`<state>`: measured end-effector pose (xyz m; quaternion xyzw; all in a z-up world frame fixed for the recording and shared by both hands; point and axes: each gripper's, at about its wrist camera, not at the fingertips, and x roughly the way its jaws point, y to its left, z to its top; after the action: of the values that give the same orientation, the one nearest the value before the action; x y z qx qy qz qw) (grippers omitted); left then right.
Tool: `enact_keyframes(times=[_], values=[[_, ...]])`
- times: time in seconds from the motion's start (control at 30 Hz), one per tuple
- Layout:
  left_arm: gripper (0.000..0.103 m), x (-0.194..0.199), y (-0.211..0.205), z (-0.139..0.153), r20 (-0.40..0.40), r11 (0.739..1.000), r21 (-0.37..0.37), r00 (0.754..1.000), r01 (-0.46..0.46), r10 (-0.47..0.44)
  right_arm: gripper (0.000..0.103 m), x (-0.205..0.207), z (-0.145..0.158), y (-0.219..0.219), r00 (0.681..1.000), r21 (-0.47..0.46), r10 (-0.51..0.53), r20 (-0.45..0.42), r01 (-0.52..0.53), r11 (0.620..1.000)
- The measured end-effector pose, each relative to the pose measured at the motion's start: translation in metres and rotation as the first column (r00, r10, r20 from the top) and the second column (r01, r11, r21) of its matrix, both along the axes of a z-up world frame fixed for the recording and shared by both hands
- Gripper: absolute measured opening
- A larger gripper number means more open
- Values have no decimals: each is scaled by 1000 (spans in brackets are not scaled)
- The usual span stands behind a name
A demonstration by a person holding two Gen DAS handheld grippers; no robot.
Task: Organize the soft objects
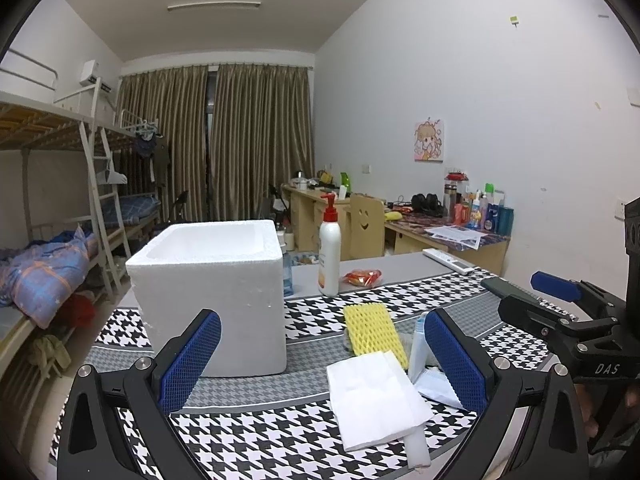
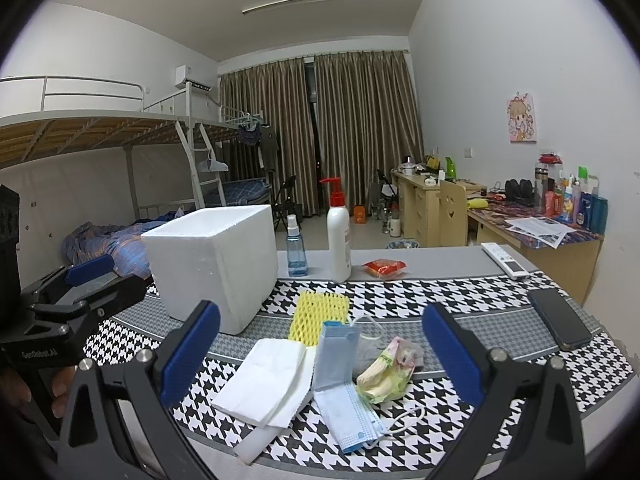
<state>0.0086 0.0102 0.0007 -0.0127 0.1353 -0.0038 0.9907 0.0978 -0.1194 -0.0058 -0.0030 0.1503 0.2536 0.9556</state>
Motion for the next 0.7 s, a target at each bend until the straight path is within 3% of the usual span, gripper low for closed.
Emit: enact_keyframes(times=[0.4, 0.7], values=[[102, 4, 2, 0, -6, 1000, -11, 1000, -5, 5, 102, 2, 0, -1, 1000, -2, 0, -9, 0, 1000], [102, 17, 3, -7, -62, 1000, -15, 998, 12, -13, 102, 14, -7, 2, 999, -21, -8, -50, 6, 1000]])
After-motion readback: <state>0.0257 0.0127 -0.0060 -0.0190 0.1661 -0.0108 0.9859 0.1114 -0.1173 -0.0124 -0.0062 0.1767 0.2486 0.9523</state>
